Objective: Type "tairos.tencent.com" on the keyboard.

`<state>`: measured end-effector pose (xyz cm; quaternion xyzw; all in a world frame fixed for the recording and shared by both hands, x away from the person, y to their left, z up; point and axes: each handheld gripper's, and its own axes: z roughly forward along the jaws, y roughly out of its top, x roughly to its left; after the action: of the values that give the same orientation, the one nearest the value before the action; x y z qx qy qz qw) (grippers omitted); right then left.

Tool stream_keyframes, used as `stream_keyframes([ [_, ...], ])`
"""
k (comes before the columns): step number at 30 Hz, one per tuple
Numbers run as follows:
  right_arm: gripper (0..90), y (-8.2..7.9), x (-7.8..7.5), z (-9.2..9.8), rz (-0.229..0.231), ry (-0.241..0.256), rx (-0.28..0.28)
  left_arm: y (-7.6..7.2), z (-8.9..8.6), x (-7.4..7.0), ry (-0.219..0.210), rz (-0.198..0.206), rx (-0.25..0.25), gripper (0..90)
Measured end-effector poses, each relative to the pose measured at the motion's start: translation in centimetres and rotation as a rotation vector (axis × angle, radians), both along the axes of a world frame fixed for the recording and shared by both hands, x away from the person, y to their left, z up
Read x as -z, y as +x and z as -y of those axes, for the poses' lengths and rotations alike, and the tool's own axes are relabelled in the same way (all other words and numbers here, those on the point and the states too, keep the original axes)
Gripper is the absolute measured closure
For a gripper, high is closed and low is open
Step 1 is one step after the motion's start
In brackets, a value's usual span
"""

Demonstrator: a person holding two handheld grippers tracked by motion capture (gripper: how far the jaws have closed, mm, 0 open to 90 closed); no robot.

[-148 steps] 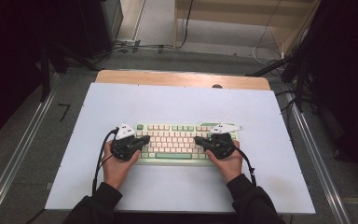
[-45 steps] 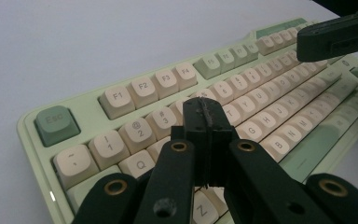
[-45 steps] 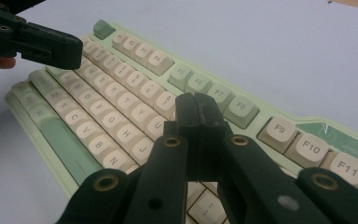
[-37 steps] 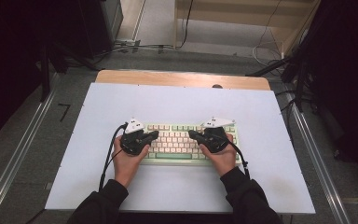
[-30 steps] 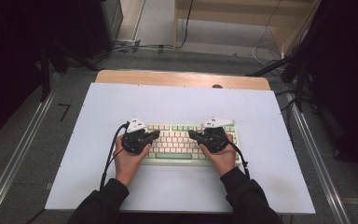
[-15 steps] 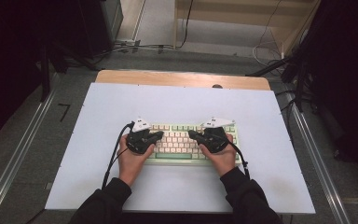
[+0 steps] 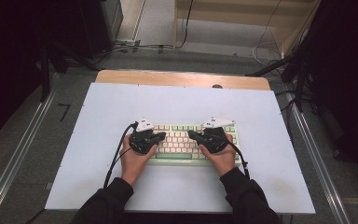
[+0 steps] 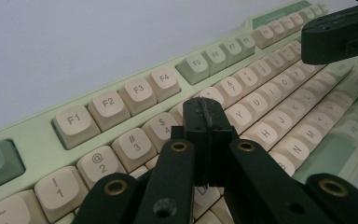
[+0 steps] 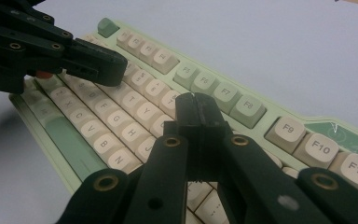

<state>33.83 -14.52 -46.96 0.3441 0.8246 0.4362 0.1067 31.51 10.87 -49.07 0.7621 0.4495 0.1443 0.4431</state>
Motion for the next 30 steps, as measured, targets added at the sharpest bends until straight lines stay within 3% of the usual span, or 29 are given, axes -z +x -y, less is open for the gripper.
stream_keyframes([
  [30,88.4,-0.01,-0.02,0.03,0.003,0.001,0.0,0.06,0.3,0.25,0.038,-0.009,0.002,90.0],
])
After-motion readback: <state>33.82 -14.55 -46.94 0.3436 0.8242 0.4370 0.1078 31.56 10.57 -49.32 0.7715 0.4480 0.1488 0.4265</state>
